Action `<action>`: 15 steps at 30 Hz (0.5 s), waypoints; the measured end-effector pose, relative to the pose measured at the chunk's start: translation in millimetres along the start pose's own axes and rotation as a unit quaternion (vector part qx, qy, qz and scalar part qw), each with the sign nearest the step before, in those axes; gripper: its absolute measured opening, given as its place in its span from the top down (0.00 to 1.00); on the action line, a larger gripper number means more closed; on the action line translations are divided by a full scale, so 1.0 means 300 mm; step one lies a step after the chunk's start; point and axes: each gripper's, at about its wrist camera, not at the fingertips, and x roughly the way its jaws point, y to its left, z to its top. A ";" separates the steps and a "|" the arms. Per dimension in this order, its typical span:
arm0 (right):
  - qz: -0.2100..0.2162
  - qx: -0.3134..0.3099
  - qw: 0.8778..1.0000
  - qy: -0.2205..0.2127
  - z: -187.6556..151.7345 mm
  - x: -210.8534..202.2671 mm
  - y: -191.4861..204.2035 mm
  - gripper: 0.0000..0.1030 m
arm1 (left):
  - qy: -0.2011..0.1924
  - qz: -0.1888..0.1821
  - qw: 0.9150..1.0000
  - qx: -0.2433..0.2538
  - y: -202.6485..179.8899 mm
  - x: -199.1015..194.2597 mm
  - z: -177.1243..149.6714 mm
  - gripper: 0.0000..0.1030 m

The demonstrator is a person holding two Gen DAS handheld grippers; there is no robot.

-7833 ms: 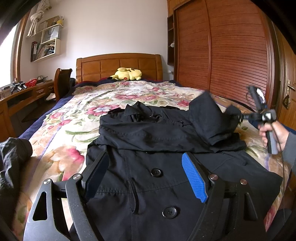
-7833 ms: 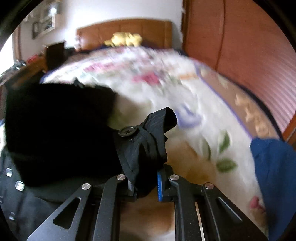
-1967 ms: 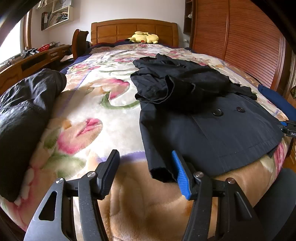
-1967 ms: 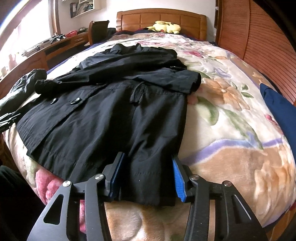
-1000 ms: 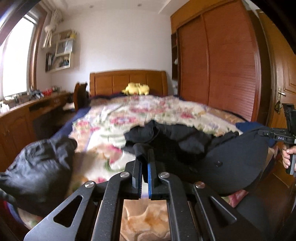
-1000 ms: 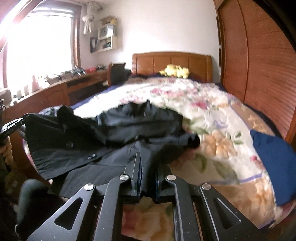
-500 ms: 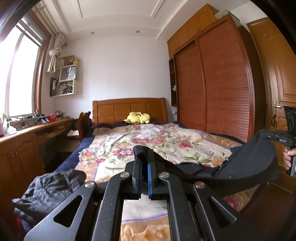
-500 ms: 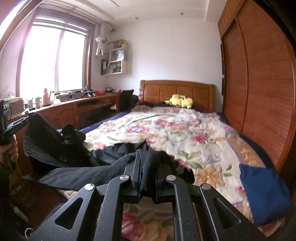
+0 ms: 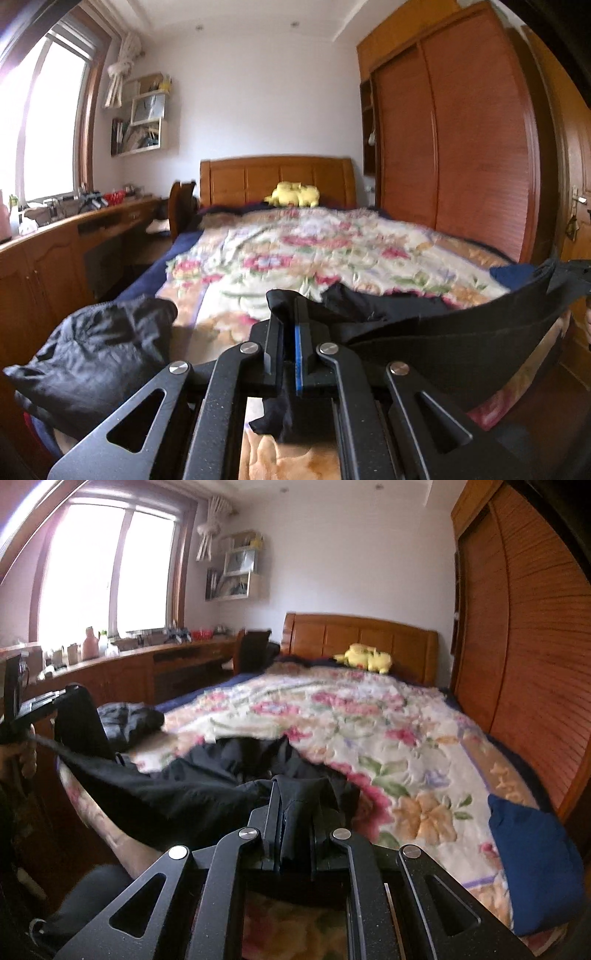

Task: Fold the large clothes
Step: 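Lift the hem with both grippers and fold it toward the collar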

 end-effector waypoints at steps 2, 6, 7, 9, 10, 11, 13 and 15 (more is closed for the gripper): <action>0.001 -0.002 1.000 0.014 -0.019 0.051 -0.004 0.91 | 0.013 0.001 1.000 -0.001 0.002 0.044 -0.016 0.95; -0.002 0.001 1.000 0.027 -0.007 0.150 -0.024 0.91 | 0.031 0.009 0.999 -0.002 0.009 0.142 -0.033 0.95; -0.003 0.002 1.000 0.029 0.001 0.176 -0.028 0.91 | 0.035 0.010 0.999 -0.002 0.011 0.162 -0.036 0.95; -0.006 0.001 0.999 0.034 0.030 0.216 -0.033 0.91 | 0.044 0.012 0.999 -0.004 0.021 0.219 -0.038 0.95; -0.007 0.000 0.999 0.037 0.041 0.239 -0.031 0.91 | 0.048 0.013 0.999 -0.004 0.024 0.247 -0.039 0.95; -0.008 -0.001 0.999 0.040 0.051 0.270 -0.037 0.91 | 0.052 0.016 0.999 -0.003 0.026 0.280 -0.039 0.95; -0.011 -0.004 0.999 0.047 0.063 0.332 -0.043 0.90 | 0.062 0.021 0.998 0.004 0.024 0.341 -0.040 0.95; -0.014 -0.006 0.998 0.058 0.071 0.401 -0.048 0.90 | 0.079 0.025 0.997 0.014 0.021 0.405 -0.049 0.95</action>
